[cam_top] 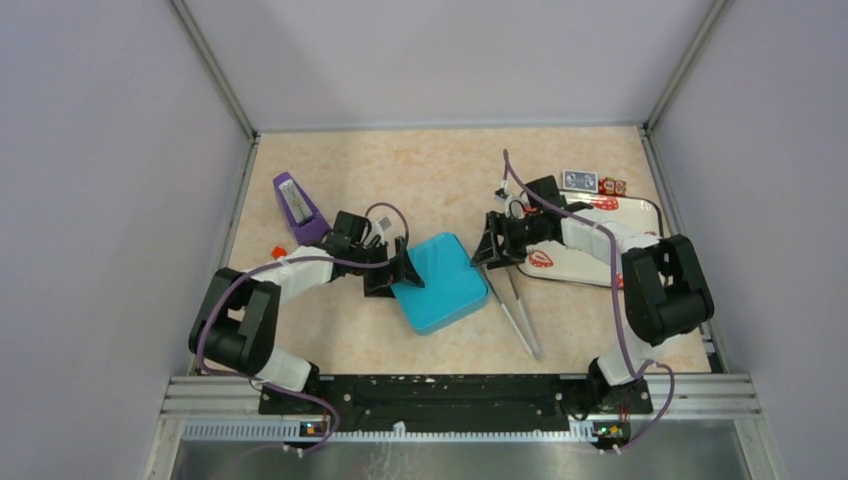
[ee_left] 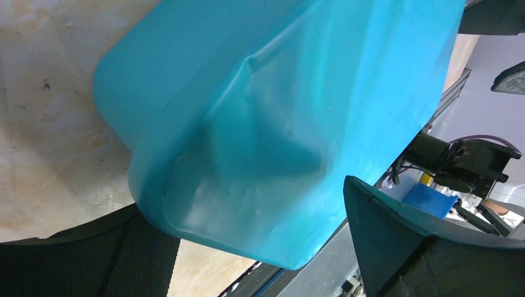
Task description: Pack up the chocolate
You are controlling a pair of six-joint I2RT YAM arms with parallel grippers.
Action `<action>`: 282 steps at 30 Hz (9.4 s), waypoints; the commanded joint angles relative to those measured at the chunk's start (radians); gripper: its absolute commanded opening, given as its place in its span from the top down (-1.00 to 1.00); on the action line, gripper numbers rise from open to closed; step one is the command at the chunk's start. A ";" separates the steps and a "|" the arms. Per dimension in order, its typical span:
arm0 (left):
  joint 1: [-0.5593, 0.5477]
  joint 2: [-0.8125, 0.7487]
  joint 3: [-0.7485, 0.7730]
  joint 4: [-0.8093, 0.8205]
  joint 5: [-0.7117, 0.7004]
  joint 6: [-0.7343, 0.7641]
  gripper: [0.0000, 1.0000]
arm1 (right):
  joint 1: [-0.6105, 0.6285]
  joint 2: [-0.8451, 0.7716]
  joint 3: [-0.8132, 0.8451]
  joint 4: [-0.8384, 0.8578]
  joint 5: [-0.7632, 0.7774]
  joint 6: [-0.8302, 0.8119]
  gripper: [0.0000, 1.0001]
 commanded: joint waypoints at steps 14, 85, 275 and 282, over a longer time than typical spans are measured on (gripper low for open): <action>-0.029 0.031 0.140 -0.066 -0.027 0.037 -0.94 | 0.040 0.053 -0.002 0.022 0.011 -0.014 0.11; -0.043 -0.067 0.147 -0.052 -0.182 -0.043 -0.57 | 0.016 -0.027 -0.004 0.110 0.315 0.100 0.27; 0.101 -0.174 0.312 -0.231 -0.250 0.099 -0.17 | 0.270 -0.051 0.366 -0.049 0.826 0.024 0.66; 0.131 0.037 0.488 -0.195 -0.225 0.085 -0.22 | 0.440 -0.297 0.128 -0.164 0.953 0.069 0.56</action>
